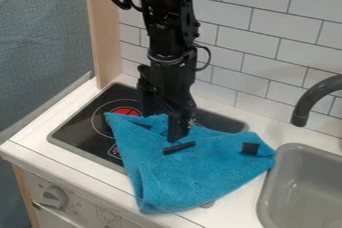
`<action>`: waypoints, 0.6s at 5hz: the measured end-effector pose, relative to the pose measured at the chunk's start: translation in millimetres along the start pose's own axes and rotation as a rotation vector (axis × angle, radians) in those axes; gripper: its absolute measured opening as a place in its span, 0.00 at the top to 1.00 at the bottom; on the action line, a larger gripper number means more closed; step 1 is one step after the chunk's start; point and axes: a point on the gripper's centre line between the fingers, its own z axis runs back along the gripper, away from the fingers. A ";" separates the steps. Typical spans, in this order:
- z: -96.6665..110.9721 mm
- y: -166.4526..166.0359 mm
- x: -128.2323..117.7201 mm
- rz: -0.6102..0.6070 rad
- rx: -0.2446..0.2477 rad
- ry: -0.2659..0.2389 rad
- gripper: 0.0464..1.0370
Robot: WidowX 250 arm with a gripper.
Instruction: Fold the cloth from top left to bottom right
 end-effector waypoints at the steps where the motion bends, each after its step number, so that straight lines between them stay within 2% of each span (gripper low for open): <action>1: -6.7 -3.4 -4.6 -0.004 -0.017 0.028 0.04; 2: -8.6 -11.1 -6.5 -0.092 -0.046 0.066 0.04; 3: -8.0 -8.4 2.2 -0.168 -0.064 0.083 0.04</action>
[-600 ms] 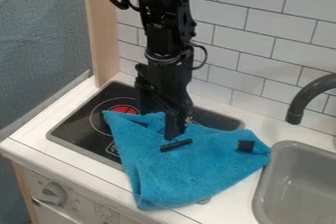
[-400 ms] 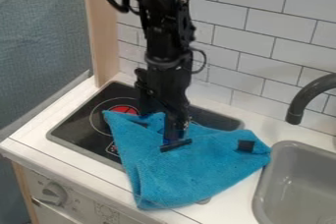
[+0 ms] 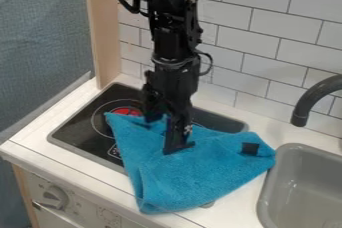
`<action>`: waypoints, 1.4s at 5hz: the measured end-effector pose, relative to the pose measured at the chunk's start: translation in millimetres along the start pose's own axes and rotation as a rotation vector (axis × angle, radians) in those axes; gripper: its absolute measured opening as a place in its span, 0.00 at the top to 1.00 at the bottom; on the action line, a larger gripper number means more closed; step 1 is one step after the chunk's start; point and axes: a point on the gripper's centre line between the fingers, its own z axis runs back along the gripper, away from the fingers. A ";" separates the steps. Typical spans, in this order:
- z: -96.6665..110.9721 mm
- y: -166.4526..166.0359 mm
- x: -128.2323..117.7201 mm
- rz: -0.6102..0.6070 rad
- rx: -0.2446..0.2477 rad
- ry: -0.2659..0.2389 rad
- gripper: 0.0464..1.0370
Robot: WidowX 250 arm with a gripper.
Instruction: Fold the cloth from top left to bottom right
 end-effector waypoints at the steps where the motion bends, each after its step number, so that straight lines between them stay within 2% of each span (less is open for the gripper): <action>1: -2.8 11.0 3.8 -0.040 -0.002 0.024 0.04; 3: -10.2 63.3 6.5 -0.017 -0.002 0.043 0.04; 4: -16.2 77.7 9.1 0.001 -0.006 0.045 0.04; 7: -62.4 107.2 1.6 0.015 -0.045 0.122 0.04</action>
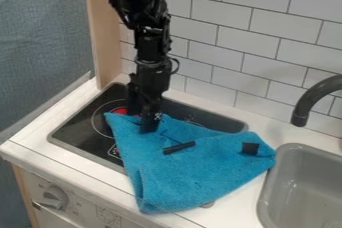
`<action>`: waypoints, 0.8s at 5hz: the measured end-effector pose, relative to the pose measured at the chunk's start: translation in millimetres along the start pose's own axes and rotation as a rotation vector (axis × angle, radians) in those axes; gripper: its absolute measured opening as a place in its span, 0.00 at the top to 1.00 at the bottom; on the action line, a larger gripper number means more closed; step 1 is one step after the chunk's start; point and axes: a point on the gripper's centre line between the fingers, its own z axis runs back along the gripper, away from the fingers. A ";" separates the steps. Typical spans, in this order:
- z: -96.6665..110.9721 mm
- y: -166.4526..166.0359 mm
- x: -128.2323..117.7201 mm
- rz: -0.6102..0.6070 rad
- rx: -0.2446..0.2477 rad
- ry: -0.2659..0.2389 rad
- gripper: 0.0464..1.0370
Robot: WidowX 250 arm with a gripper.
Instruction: Fold the cloth from top left to bottom right
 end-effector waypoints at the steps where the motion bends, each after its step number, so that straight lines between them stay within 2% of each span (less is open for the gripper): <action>1: -1.7 9.0 -0.3 0.006 0.000 -0.009 0.10; 3: -6.2 11.7 -2.0 0.010 0.013 0.014 0.65; 4: -6.2 11.4 -2.0 0.011 0.011 0.014 0.83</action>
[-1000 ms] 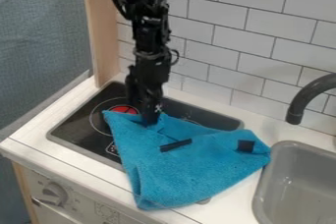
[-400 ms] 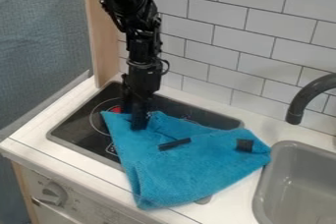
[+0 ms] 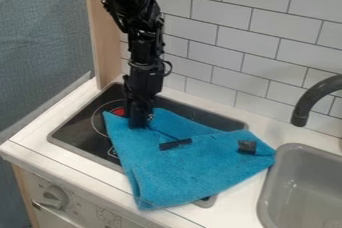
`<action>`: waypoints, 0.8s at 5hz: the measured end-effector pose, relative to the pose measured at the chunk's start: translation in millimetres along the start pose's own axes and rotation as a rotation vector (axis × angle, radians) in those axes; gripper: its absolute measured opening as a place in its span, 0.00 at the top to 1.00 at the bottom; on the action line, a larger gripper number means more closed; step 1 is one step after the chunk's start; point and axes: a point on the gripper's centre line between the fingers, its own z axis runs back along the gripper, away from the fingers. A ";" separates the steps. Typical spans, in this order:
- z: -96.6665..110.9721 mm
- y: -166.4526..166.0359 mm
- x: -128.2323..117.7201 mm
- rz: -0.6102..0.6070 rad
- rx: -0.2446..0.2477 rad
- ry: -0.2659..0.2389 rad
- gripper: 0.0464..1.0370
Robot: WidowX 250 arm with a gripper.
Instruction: Fold the cloth from top left to bottom right
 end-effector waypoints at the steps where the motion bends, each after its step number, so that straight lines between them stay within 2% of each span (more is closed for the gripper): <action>1: 0.0 -0.2 0.5 0.001 -0.004 -0.006 0.95; 2: 0.5 -1.7 1.6 -0.003 -0.016 -0.016 1.00; 3: 5.4 0.9 -0.4 0.000 -0.021 -0.033 1.00; 4: 28.7 6.5 1.0 -0.006 0.020 -0.078 1.00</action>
